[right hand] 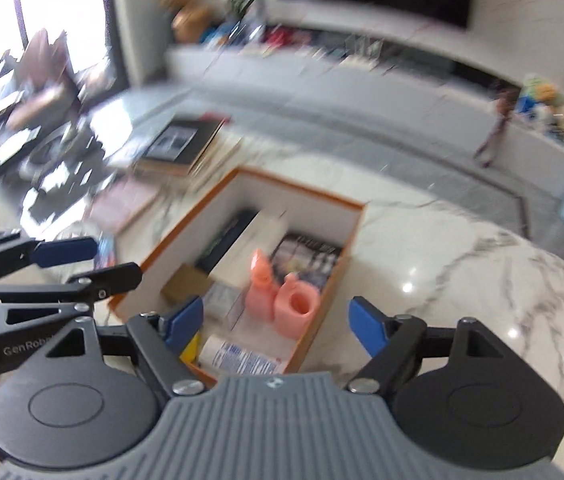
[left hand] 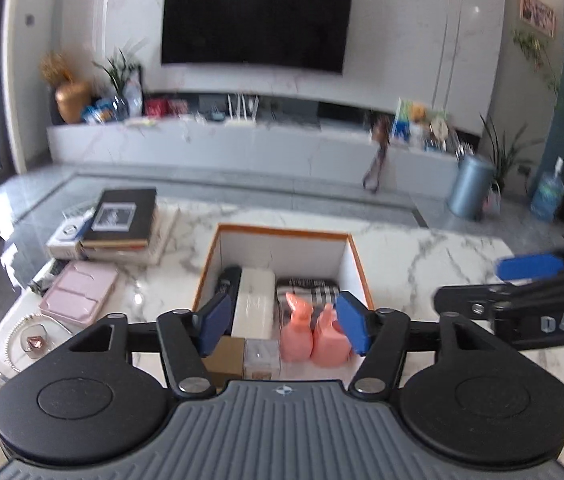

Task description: Organize rigid objects

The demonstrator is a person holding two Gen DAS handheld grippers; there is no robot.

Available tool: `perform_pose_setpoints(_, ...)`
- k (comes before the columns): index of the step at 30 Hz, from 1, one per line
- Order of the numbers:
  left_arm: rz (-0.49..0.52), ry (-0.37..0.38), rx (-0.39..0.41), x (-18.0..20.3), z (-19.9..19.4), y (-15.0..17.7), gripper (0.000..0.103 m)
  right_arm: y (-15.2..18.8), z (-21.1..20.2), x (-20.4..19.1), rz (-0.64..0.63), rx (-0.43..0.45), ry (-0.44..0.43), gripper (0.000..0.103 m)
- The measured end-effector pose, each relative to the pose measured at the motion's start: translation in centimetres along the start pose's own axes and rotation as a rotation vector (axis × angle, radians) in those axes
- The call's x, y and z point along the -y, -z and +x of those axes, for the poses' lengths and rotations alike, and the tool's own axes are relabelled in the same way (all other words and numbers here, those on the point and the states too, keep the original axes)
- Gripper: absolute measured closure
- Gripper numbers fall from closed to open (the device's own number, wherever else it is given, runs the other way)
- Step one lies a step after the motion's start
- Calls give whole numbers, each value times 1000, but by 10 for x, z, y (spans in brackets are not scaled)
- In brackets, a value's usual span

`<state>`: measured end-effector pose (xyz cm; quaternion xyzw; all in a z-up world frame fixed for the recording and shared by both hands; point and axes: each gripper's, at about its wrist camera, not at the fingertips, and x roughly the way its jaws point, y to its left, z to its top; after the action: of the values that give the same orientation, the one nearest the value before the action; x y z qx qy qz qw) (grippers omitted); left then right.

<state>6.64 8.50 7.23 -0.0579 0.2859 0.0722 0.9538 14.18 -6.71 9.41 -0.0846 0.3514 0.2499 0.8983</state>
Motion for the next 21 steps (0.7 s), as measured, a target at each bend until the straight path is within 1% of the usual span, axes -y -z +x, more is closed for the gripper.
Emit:
perform_pose_setpoints(1,5,-5,17,2,-5,2,18,7,-10,0,26,34,14,19)
perform_pose_setpoints(2,8,-10,33,5,-10,5,14,15,-20,1,55,67,30,18)
perform_pose_setpoints(4,9,-6,60,8,-21,10,14,30,-37,2,114,125,66,15)
perform_pose_setpoints(6,15,-17,76,13,-32,16,10,46,-50,1,158,165,95,14)
perform_pose_setpoints(8,29,-40,76,19,-41,21,10,59,-62,-2,185,200,125,12)
perform_pose_setpoints(11,38,-35,84,21,-51,32,10,77,-77,-6,207,240,165,9)
perform_pose_setpoints(14,26,-39,83,22,-60,44,10,93,-89,-8,235,261,178,5)
perform_pose_setpoints(19,80,-38,71,30,-71,60,10,117,-97,-13,229,245,193,4)
perform_pose_setpoints(21,85,-41,66,32,-75,64,9,124,-99,-13,230,245,196,3)
